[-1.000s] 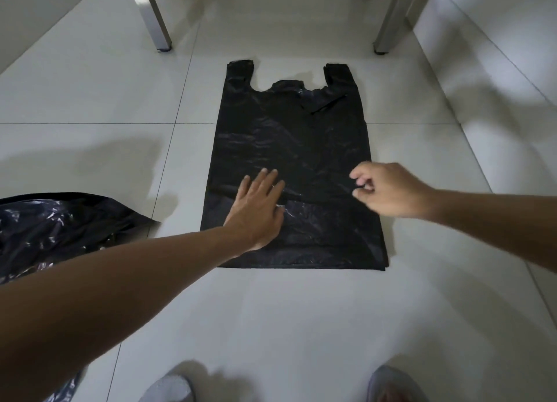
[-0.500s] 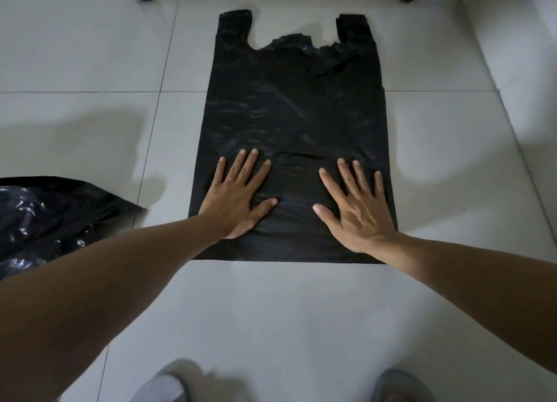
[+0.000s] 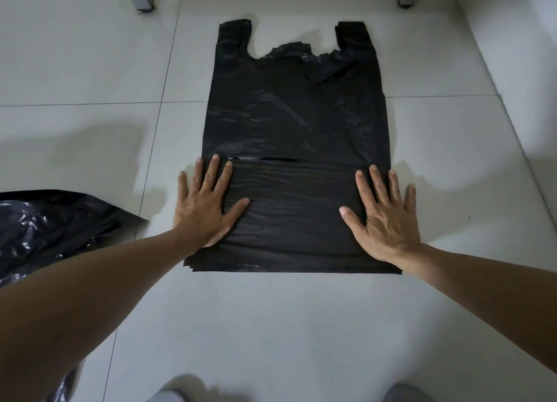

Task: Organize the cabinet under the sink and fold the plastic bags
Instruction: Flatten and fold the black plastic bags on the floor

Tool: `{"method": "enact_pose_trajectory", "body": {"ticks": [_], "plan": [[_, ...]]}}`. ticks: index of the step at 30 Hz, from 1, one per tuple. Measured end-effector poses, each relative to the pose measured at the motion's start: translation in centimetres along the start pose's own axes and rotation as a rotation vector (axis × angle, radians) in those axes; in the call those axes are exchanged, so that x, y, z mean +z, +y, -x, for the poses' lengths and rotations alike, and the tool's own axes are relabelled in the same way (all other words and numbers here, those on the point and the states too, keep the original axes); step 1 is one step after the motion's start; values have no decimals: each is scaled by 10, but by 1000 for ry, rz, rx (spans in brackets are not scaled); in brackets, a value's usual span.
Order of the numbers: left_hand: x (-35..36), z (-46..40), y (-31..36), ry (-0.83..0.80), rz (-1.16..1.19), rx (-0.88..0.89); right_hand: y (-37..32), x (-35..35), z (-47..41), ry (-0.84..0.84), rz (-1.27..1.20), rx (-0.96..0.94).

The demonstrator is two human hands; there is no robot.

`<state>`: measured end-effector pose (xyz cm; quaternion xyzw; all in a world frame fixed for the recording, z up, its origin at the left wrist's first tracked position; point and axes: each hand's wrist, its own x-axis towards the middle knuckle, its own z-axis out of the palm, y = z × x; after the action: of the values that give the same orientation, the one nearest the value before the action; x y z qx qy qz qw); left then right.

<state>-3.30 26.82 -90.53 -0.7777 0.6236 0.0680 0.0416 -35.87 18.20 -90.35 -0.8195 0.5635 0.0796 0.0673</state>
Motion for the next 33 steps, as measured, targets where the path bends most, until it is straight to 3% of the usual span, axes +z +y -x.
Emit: {"method": "enact_pose_trajectory", "body": {"ticks": [3, 6, 11, 28, 33], "plan": [[-7, -1, 3, 38, 15, 11, -10, -13, -7, 56, 41, -51], [-17, -4, 24, 66, 0, 161, -35, -28, -20, 109, 14, -168], [-4, 2, 59, 10, -41, 296, -78, -8, -13, 41, 2, -248], [-3, 10, 38, 13, 30, 63, -11, -11, -14, 7, 50, -104], [-24, -34, 53, 56, -19, 263, -48, -35, -56, 78, -35, -137]]}}
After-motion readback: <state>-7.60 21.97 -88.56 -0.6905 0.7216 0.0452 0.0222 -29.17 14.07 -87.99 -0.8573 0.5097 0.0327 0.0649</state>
